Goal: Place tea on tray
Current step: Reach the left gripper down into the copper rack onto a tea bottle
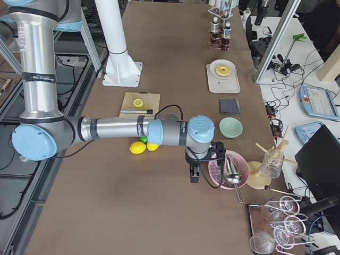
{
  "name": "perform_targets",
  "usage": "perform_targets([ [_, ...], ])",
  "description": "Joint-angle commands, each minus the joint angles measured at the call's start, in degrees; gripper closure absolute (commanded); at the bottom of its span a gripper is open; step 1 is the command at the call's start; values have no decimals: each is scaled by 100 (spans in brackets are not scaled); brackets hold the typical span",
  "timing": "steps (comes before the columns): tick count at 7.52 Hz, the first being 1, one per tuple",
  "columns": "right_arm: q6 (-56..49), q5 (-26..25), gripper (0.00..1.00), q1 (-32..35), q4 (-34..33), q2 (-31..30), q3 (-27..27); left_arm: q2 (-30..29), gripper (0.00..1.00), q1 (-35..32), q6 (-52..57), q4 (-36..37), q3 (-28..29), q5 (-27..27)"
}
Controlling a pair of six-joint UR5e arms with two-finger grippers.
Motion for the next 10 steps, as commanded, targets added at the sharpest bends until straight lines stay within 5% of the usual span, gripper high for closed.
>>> perform_targets([
  [1,57,-4,0,-3,0,10,-3,-379,2,588,-438,-553,-100,846],
  [7,189,13,0,-3,9,-7,-47,-777,2,1100,-952,-553,14,1537],
  [10,189,5,0,-3,9,28,-73,-970,2,1671,-2146,-571,189,2238],
])
